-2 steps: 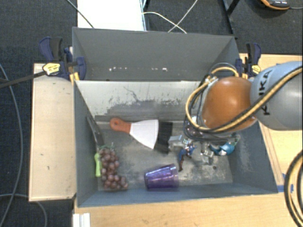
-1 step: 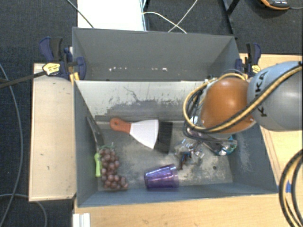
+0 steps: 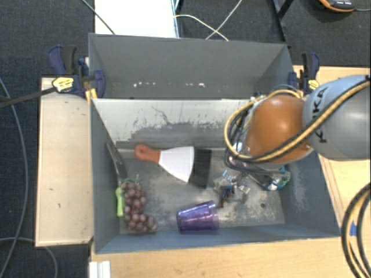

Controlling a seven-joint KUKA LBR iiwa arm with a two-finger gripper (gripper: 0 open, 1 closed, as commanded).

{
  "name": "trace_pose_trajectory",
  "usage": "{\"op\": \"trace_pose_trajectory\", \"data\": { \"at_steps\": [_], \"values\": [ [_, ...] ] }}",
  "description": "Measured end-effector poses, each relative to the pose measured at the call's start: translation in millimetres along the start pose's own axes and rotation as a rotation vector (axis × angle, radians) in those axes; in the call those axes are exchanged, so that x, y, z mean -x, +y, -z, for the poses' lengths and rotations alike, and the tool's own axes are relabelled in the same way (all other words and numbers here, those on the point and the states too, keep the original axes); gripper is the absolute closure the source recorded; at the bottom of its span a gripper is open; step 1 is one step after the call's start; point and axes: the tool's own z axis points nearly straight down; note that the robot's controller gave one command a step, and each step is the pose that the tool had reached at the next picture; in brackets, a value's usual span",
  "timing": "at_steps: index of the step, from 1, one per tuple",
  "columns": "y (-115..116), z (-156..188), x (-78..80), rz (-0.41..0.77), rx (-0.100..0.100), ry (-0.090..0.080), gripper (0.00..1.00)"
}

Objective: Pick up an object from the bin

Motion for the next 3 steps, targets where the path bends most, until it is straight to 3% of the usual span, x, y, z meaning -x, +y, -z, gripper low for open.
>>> {"op": "trace_pose_trajectory", "data": {
  "at_steps": [1, 3],
  "values": [
    [0.5, 8.5, -0.2, -0.002, 0.000, -0.001, 1.00],
    [0.9, 70.2, 0.0, -0.003, 0.000, -0.002, 1.00]
  ]
}}
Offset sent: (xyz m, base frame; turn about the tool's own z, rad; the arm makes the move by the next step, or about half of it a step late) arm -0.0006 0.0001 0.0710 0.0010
